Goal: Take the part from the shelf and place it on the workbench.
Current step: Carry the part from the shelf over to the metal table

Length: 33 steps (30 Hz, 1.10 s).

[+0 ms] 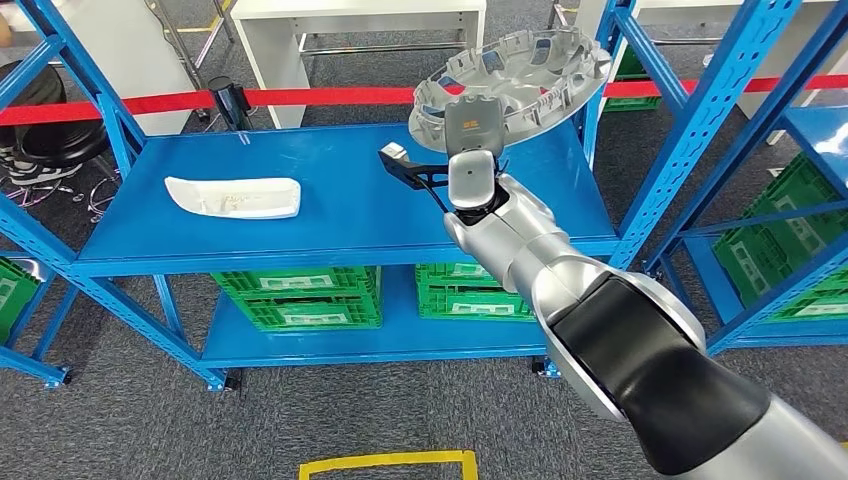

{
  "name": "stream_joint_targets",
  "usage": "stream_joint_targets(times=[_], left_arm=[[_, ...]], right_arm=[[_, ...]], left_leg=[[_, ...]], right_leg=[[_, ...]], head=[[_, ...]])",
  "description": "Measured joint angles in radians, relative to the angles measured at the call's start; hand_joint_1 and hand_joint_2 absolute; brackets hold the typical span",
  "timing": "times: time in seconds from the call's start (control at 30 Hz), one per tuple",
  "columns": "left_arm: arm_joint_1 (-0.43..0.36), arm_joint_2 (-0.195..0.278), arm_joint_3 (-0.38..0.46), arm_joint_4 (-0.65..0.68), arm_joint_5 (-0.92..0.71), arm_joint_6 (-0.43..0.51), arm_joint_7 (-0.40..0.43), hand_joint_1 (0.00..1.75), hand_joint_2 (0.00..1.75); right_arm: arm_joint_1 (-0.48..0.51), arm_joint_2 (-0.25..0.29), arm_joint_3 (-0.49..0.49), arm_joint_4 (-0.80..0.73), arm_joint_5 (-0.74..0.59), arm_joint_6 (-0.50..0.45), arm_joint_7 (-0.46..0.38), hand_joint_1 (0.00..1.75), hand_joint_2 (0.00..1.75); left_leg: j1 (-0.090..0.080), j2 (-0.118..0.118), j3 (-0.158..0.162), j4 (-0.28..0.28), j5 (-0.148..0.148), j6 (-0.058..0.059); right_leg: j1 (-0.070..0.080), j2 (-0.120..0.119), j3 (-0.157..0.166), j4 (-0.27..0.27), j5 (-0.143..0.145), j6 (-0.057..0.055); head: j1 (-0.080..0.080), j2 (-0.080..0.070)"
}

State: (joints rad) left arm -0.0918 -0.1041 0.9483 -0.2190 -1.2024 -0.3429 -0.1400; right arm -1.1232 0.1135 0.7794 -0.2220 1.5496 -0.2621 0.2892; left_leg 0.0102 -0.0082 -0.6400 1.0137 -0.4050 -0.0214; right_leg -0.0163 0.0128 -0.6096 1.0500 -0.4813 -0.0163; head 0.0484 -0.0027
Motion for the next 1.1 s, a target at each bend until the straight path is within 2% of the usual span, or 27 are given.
stream_joint_targets(times=[0.13,0.23,0.33,0.4,0.43,0.47,0.53,0.57,0.6,0.63,0.73,0.77,0.8,0.9,0.93,0.97,1.0,1.03,1.07,1.1], left_arm=[[0.001,0.000,0.000,0.000,0.000,0.000,0.001,0.00,1.75],[0.001,0.000,0.000,0.000,0.000,0.000,0.003,0.00,1.75],[0.002,0.003,0.000,0.000,0.003,0.000,0.001,0.00,1.75],[0.002,0.003,0.000,0.000,0.008,0.000,-0.001,0.00,1.75],[0.002,0.002,0.000,0.000,0.010,0.000,-0.002,0.00,1.75],[0.001,0.001,0.000,0.000,0.011,0.000,-0.003,0.00,1.75],[0.001,0.000,0.000,0.000,0.013,0.000,-0.004,0.00,1.75],[0.001,0.000,0.000,0.000,0.014,0.000,-0.004,0.00,1.75],[0.001,0.000,0.000,0.000,0.014,0.000,-0.004,0.00,1.75],[0.002,-0.001,0.000,0.000,0.014,0.000,-0.004,0.00,1.75],[0.002,-0.002,0.001,-0.001,0.014,0.000,-0.004,0.00,1.75],[0.002,-0.002,0.001,-0.001,0.014,0.000,-0.004,0.00,1.75],[0.002,-0.001,0.001,-0.001,0.014,0.000,-0.005,0.00,1.75],[0.005,0.000,0.001,-0.001,0.014,0.000,-0.006,0.00,1.75],[0.007,0.000,0.001,-0.001,0.014,0.001,-0.006,0.00,1.75],[0.008,0.001,0.001,-0.001,0.014,0.001,-0.006,0.00,1.75],[0.008,0.001,0.001,-0.001,0.014,0.001,-0.006,0.00,1.75],[0.008,0.002,0.002,-0.001,0.014,0.001,-0.006,0.00,1.75],[0.007,0.002,0.002,-0.001,0.014,0.001,-0.005,0.00,1.75],[0.007,0.002,0.002,-0.001,0.014,0.001,-0.005,0.00,1.75]], right_arm=[[0.000,0.001,0.000,0.000,0.000,0.000,0.000,1.75,1.75],[0.000,0.001,0.000,0.000,0.001,0.000,-0.001,1.75,1.75],[-0.001,0.006,0.000,0.000,0.004,0.001,-0.001,1.75,1.75],[0.000,0.010,0.000,0.000,0.007,0.002,0.000,1.75,1.75],[-0.001,0.011,0.000,0.000,0.008,0.002,0.000,1.75,1.75],[-0.001,0.012,0.000,0.000,0.009,0.003,0.000,1.75,1.75],[-0.003,0.012,0.000,0.000,0.012,0.003,0.000,1.75,1.75],[-0.002,0.012,0.000,0.000,0.013,0.004,0.000,1.75,1.75],[-0.001,0.012,0.000,0.000,0.013,0.005,0.000,1.75,1.75],[-0.001,0.012,0.000,0.001,0.014,0.006,-0.001,1.75,1.75],[0.000,0.014,0.000,0.001,0.013,0.008,0.000,1.75,1.75],[-0.001,0.016,0.000,0.001,0.013,0.008,0.000,1.75,1.75],[-0.002,0.017,0.000,0.001,0.013,0.008,0.000,1.75,1.75],[-0.006,0.021,0.000,0.001,0.014,0.009,0.003,1.75,1.75],[-0.006,0.023,0.000,0.001,0.014,0.009,0.005,1.75,1.75],[-0.007,0.025,0.000,0.001,0.014,0.010,0.006,1.75,1.75],[-0.007,0.026,0.000,0.001,0.014,0.010,0.008,1.75,1.75],[-0.007,0.027,0.000,0.001,0.014,0.010,0.008,1.75,1.75],[-0.007,0.027,0.000,0.001,0.014,0.010,0.008,1.75,1.75],[-0.007,0.027,0.000,0.001,0.014,0.011,0.008,1.75,1.75]], left_leg=[[0.000,0.000,-0.001,-0.001,0.001,-0.009],[0.000,0.000,-0.003,0.000,0.000,-0.010],[-0.005,-0.001,-0.006,0.006,-0.001,0.005],[-0.002,0.002,0.003,-0.015,0.013,0.016],[0.002,0.004,0.008,-0.030,0.023,0.019],[0.007,0.007,0.011,-0.044,0.032,0.020],[0.012,0.011,0.006,-0.050,0.040,0.019],[0.014,0.011,0.000,-0.046,0.041,0.018],[0.016,0.011,-0.007,-0.041,0.042,0.016],[0.020,0.011,-0.016,-0.034,0.044,0.013],[0.033,0.009,-0.049,-0.005,0.050,-0.007],[0.034,0.007,-0.058,0.004,0.052,-0.016],[0.032,0.005,-0.065,0.011,0.056,-0.026],[0.030,-0.001,-0.077,0.014,0.068,-0.046],[0.031,0.000,-0.085,0.025,0.050,-0.049],[0.031,0.002,-0.096,0.056,0.014,-0.050],[0.029,0.004,-0.112,0.109,-0.036,-0.048],[0.025,0.005,-0.127,0.174,-0.088,-0.045],[0.022,0.004,-0.139,0.240,-0.127,-0.042],[0.018,0.004,-0.141,0.288,-0.148,-0.037]], right_leg=[[0.000,0.000,-0.001,0.000,0.000,0.000],[-0.001,0.000,-0.001,0.000,0.000,0.000],[-0.007,-0.001,0.001,-0.007,0.007,0.010],[-0.004,0.001,0.003,-0.014,0.007,0.021],[-0.002,0.001,0.000,-0.003,-0.008,0.024],[0.000,0.000,-0.011,0.026,-0.035,0.027],[-0.002,-0.003,-0.051,0.137,-0.108,0.033],[-0.004,-0.004,-0.069,0.191,-0.133,0.038],[-0.007,-0.005,-0.075,0.220,-0.141,0.042],[-0.011,-0.006,-0.064,0.214,-0.131,0.048],[-0.021,-0.007,0.026,0.060,-0.069,0.066],[-0.021,-0.003,0.039,0.032,-0.057,0.064],[-0.020,0.001,0.039,0.024,-0.056,0.055],[-0.020,0.004,0.013,0.041,-0.045,0.013],[-0.019,0.003,0.004,0.042,-0.037,0.002],[-0.018,0.002,-0.005,0.041,-0.027,-0.007],[-0.016,0.001,-0.014,0.040,-0.016,-0.014],[-0.013,0.001,-0.025,0.039,-0.006,-0.018],[-0.008,0.001,-0.036,0.038,0.005,-0.020],[-0.003,0.001,-0.049,0.038,0.015,-0.023]], head=[[0.000,0.000],[0.000,0.000],[0.000,0.000],[0.000,0.000],[0.001,0.000],[0.002,0.000],[0.004,0.000],[0.004,0.000],[0.004,0.000],[0.004,0.000],[0.005,0.000],[0.008,0.000],[0.010,0.000],[0.011,0.000],[0.010,0.000],[0.008,0.000],[0.006,0.000],[0.005,0.000],[0.003,0.000],[0.003,0.000]])
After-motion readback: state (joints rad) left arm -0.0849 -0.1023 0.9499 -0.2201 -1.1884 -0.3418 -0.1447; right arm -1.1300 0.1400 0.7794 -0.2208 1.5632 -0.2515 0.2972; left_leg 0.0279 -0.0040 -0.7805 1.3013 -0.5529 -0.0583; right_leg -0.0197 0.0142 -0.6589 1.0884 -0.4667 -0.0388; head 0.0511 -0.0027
